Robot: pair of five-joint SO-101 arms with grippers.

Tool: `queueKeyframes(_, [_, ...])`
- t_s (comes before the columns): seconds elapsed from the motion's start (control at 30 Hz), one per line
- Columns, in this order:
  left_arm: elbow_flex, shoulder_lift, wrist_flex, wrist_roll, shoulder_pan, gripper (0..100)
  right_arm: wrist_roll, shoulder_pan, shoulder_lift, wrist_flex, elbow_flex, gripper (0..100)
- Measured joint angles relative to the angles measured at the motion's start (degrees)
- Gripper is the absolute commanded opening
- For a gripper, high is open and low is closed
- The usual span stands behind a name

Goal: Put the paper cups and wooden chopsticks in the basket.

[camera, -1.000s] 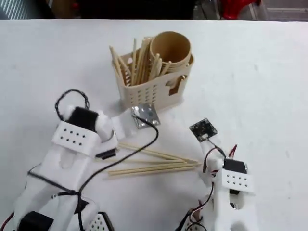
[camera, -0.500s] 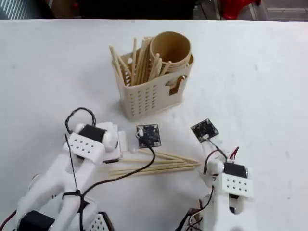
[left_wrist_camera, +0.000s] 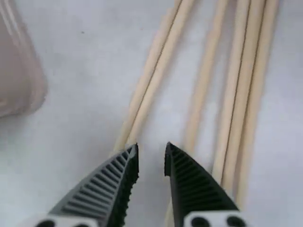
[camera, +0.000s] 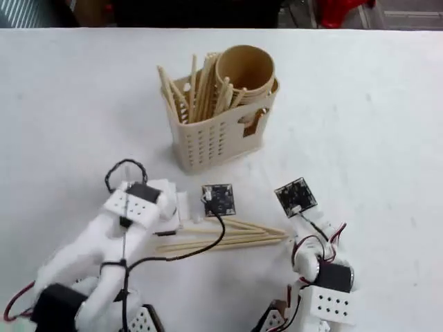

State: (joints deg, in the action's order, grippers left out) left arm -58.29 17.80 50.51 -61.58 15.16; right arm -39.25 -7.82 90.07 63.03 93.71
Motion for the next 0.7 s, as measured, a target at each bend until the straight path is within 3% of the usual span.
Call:
queueKeyframes(0.2, [7.91,-9.85,2.46,0.00,0.00,10,0.00,0.00,-1.58,-0.09,0.09,3.5])
queueKeyframes(0.33, [8.62,-10.81,2.81,0.00,0.18,9,0.00,0.00,-1.85,-0.09,0.09,3.5])
queueKeyframes(0.47, [8.62,-10.90,4.22,0.00,0.62,2,0.00,0.00,-1.85,-0.09,0.09,3.5])
queueKeyframes(0.7, [9.14,-10.99,7.91,0.00,0.35,2,0.00,0.00,-1.85,-0.09,0.09,3.6])
